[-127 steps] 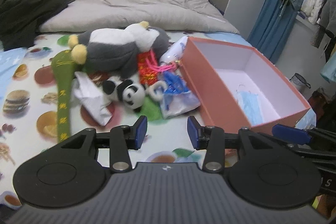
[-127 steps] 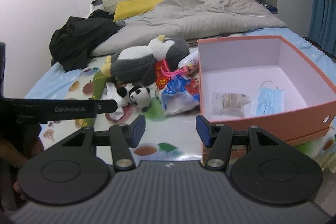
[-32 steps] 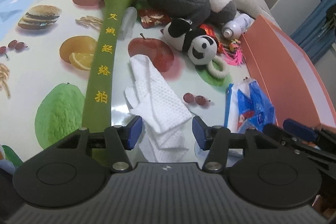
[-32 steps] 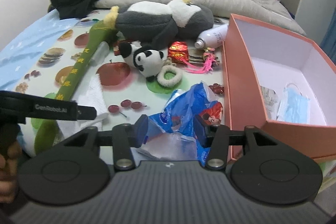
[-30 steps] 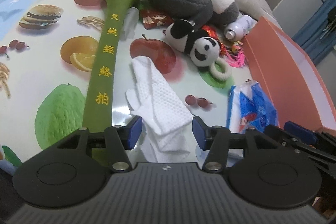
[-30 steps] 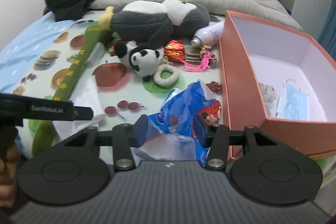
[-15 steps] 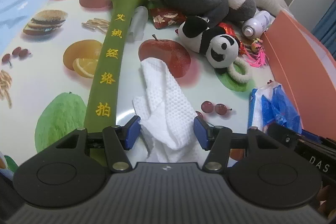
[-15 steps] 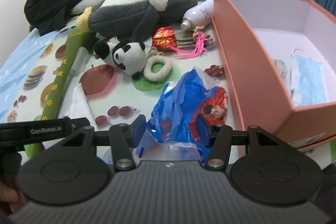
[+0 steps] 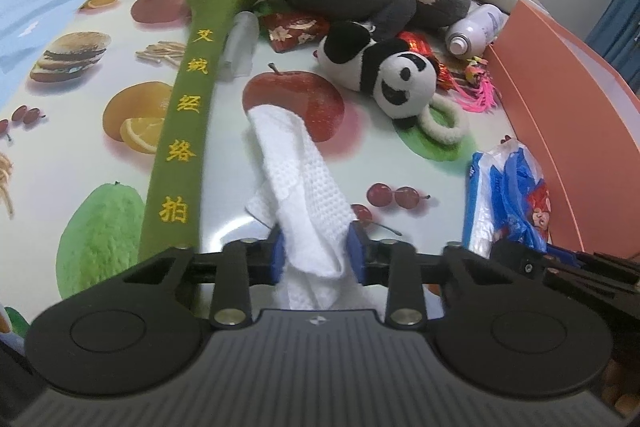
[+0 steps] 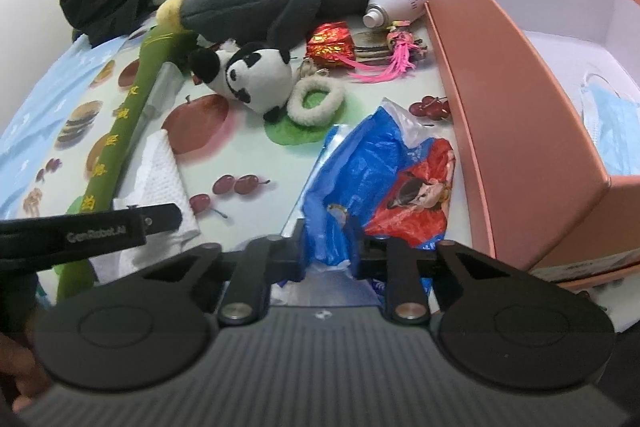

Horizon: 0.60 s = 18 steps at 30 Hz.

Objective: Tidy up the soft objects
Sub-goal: 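Grasp the white tissue with the left gripper while the right grasps the blue bag, then lift the tissue with the left gripper while the right carries the bag toward the box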

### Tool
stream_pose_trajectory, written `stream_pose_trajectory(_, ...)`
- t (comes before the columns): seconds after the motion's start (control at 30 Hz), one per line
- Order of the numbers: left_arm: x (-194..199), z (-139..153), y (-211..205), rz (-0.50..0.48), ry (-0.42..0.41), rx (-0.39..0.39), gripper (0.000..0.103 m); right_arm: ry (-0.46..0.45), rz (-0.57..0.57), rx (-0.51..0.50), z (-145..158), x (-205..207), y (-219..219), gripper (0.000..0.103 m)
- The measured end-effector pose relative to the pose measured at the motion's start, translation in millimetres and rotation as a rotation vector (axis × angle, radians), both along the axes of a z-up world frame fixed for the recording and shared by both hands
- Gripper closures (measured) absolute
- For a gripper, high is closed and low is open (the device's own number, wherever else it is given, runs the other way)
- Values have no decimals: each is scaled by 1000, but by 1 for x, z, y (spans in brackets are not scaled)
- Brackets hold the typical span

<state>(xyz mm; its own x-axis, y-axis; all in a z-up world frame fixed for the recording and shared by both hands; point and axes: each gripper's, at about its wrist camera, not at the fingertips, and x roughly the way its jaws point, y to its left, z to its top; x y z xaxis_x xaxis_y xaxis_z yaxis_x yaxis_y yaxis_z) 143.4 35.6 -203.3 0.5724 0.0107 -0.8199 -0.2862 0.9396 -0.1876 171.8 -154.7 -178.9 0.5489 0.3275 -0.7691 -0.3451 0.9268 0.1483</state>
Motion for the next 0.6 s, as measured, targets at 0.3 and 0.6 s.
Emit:
stream_pose_trajectory(0.3, 0, 12, -3, -29, -21, -30, 88, -19, 43, 28, 19, -4, -1, 91)
stream_pose_trajectory(0.6, 5, 51, -6, -69, -74, -42, 88, -69, 86, 65, 55, -7, -6, 91)
